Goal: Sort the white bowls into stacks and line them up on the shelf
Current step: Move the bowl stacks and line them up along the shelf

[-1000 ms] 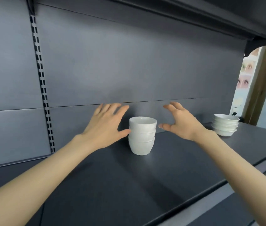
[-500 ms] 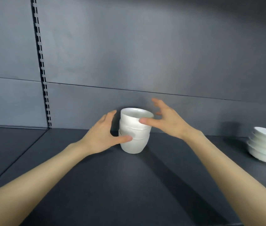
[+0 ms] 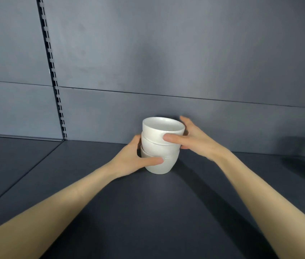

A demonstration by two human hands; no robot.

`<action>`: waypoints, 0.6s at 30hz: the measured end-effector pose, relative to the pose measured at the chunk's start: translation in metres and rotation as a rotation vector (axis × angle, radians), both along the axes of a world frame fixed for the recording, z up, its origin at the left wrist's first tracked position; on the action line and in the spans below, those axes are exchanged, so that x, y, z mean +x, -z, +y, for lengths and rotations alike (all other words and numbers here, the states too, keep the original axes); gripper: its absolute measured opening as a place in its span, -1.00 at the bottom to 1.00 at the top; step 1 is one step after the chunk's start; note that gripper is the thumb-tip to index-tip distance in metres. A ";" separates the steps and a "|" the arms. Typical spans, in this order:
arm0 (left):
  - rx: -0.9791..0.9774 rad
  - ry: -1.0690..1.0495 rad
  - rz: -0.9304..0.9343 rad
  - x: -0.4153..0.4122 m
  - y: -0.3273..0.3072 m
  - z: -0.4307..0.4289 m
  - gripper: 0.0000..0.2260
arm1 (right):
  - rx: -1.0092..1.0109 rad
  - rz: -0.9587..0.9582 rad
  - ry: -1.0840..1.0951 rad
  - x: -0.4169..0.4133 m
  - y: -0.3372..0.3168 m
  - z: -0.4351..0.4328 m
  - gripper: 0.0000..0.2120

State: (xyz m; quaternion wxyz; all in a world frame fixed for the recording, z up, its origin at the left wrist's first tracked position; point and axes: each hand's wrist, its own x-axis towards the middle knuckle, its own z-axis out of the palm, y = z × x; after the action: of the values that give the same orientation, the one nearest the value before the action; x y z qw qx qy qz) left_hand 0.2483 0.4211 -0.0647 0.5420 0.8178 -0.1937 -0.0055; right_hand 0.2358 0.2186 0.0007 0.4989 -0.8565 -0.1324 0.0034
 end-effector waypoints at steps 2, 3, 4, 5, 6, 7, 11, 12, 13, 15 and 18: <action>0.002 0.004 0.013 0.003 0.004 -0.001 -0.14 | 0.004 -0.014 -0.018 0.001 0.003 0.000 -0.34; -0.006 0.008 0.017 0.004 0.005 -0.001 -0.13 | 0.007 -0.021 -0.026 0.001 0.003 0.000 -0.55; -0.018 0.014 0.020 0.005 0.006 -0.002 -0.13 | 0.023 -0.030 -0.032 0.001 0.004 0.000 -0.65; -0.034 0.020 0.026 0.006 0.007 -0.002 -0.14 | 0.041 -0.040 -0.038 0.001 0.004 0.000 -0.69; -0.048 0.025 0.034 0.006 0.007 -0.003 -0.15 | 0.061 -0.044 -0.044 0.002 0.005 0.001 -0.69; -0.060 0.033 0.038 0.007 0.007 -0.003 -0.16 | 0.085 -0.045 -0.048 0.001 0.005 0.001 -0.69; -0.085 0.042 0.044 0.007 0.006 -0.004 -0.27 | 0.133 -0.045 -0.046 0.000 0.007 0.001 -0.63; -0.083 0.034 0.043 0.007 0.004 -0.004 -0.34 | 0.144 -0.051 -0.042 0.000 0.008 0.001 -0.64; -0.084 0.024 0.041 0.007 0.003 -0.004 -0.41 | 0.154 -0.056 -0.038 0.000 0.007 0.002 -0.65; -0.085 0.006 0.029 0.005 0.002 -0.004 -0.48 | 0.173 -0.063 -0.026 -0.002 0.007 0.003 -0.65; -0.089 -0.019 0.016 -0.001 -0.001 -0.004 -0.54 | 0.179 -0.064 -0.019 -0.006 0.005 0.004 -0.63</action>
State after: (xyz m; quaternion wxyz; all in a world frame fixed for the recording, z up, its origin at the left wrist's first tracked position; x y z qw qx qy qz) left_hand 0.2478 0.4169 -0.0633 0.5795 0.7945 -0.1813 0.0017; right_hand 0.2301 0.2227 -0.0044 0.5687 -0.8070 -0.1560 -0.0309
